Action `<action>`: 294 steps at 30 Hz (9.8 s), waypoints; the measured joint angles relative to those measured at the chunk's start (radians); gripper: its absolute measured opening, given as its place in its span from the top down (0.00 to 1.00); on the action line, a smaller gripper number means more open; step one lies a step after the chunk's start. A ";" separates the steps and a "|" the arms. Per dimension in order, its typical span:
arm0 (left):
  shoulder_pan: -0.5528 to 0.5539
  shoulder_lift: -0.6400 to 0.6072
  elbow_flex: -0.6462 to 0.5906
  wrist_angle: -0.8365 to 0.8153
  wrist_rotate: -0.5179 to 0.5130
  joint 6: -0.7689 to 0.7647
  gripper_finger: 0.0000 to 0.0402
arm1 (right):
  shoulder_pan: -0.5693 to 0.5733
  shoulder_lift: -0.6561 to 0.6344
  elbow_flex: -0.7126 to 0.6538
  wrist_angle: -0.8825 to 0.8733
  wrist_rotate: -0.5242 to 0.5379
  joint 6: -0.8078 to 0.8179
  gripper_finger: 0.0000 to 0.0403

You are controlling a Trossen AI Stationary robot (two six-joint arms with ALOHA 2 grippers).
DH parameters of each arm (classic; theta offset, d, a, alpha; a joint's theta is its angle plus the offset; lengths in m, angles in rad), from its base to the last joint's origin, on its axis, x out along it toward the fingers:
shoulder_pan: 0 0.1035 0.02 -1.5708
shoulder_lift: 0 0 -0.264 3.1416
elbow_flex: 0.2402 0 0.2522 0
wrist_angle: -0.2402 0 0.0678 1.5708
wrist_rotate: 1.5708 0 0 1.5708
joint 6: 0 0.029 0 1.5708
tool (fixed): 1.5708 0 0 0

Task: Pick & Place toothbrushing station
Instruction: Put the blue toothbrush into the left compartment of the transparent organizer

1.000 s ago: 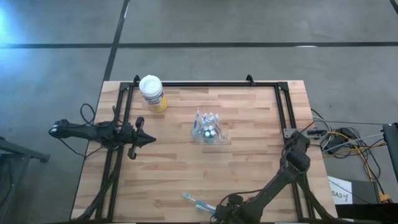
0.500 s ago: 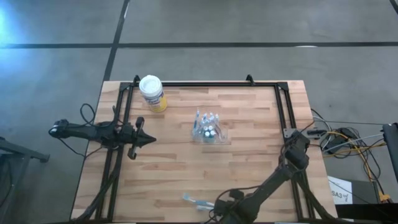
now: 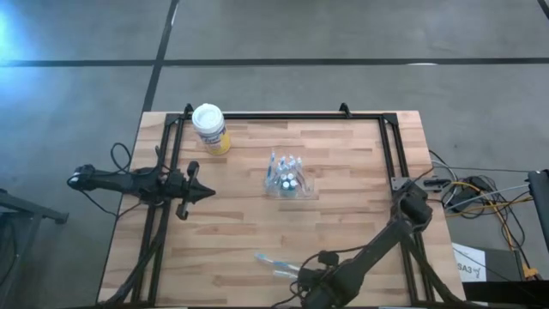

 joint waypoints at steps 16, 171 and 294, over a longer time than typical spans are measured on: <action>0.000 0.000 0.000 0.010 -0.004 0.013 0.98 | 0.007 -0.450 -0.209 0.219 0.447 -0.380 0.93; 0.018 1.342 0.901 0.472 0.077 0.278 0.52 | -0.553 -0.673 -1.068 1.830 0.003 -1.160 0.93; -0.009 0.090 0.186 0.161 -0.160 0.033 0.95 | -0.739 -1.629 -1.717 1.810 -0.086 -1.008 0.98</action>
